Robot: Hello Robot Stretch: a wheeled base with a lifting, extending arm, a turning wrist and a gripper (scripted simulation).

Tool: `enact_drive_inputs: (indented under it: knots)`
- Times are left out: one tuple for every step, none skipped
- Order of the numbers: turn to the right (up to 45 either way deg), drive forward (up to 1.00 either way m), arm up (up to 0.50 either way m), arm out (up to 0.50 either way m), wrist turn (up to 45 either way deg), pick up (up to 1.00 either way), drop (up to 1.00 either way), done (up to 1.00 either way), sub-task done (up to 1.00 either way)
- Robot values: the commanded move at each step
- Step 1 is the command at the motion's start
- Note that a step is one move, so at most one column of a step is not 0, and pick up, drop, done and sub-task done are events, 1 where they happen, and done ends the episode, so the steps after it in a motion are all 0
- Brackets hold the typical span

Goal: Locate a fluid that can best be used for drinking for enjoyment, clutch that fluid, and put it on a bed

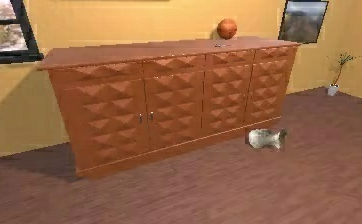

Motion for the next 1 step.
enact_drive_inputs:
  knots:
    - [-45.0, 0.0, 0.0, 0.0, 0.0, 0.0, 0.0, 0.0, 0.0]
